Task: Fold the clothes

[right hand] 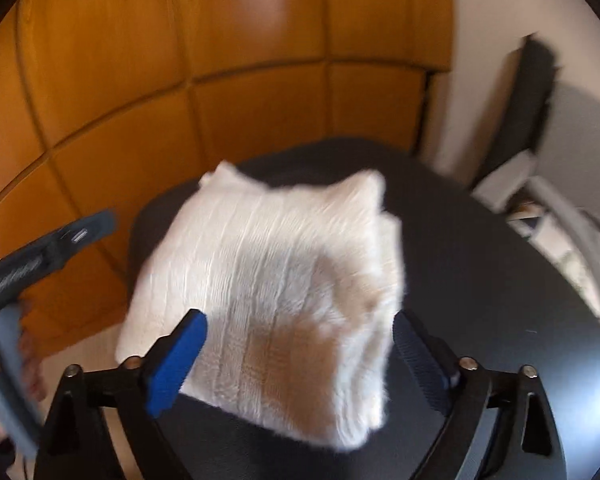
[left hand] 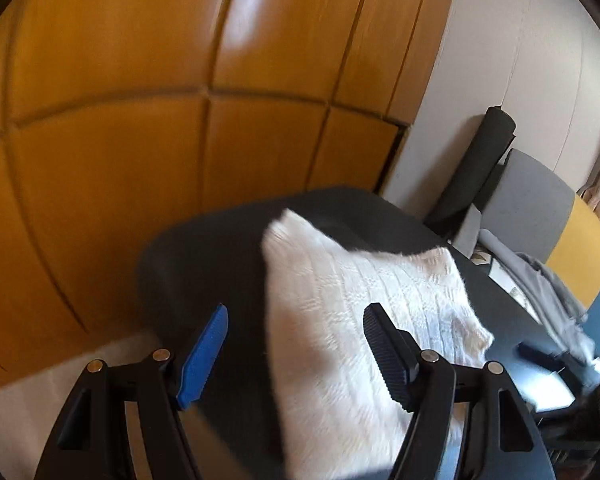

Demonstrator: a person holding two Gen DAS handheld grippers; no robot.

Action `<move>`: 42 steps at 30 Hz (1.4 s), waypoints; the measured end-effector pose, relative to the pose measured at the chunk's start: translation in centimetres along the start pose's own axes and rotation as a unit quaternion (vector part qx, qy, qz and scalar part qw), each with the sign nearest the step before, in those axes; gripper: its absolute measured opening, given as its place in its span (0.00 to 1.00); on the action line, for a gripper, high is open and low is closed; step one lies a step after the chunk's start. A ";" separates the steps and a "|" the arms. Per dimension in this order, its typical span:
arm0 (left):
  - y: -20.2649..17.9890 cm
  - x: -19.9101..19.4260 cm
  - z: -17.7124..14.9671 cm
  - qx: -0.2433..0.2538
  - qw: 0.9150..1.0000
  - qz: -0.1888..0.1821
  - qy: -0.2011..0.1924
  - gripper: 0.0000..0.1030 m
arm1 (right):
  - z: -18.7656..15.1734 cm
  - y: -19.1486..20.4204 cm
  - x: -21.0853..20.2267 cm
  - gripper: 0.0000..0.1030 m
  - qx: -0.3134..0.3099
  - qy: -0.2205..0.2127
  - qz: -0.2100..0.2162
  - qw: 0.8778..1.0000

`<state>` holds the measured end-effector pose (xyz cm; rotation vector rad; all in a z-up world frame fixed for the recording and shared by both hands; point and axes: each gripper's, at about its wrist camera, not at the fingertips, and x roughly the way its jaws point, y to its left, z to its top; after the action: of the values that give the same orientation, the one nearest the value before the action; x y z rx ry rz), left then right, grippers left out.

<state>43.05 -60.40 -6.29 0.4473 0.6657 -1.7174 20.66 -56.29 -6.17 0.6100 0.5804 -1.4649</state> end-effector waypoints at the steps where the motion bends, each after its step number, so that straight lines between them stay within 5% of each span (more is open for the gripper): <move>1: 0.0 -1.2 -0.2 0.007 1.000 0.016 0.004 0.70 | -0.2 1.1 -0.6 1.00 0.007 -0.006 -0.005 1.000; 5: -0.7 -5.2 -1.2 0.033 0.998 0.056 0.015 0.70 | -1.1 3.4 -4.6 1.00 0.023 0.008 -0.001 1.000; 9: -2.5 -9.2 -1.0 0.068 0.995 0.073 -0.018 0.68 | -1.7 4.5 -7.8 1.00 0.015 -0.014 -0.049 0.999; 12: -4.3 -12.1 -0.8 0.113 0.989 0.084 -0.041 0.55 | -1.2 4.2 -9.9 1.00 0.008 -0.041 -0.119 0.992; 17: -6.7 -13.5 -0.7 0.136 0.984 0.107 -0.043 0.55 | -0.8 3.0 -12.3 1.00 0.027 -0.046 -0.163 0.985; 21: -6.7 -13.5 -1.2 0.107 0.993 0.056 -0.012 0.55 | -1.1 3.3 -12.0 1.00 0.045 -0.043 -0.166 0.984; 42: -6.7 -11.9 -1.7 0.067 0.996 0.054 0.016 0.55 | -2.4 5.7 -10.8 1.00 -0.004 -0.049 -0.165 0.985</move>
<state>39.37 -49.40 1.05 0.5951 0.5406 -1.6614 26.07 -46.80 -0.27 0.4458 0.6300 -1.7912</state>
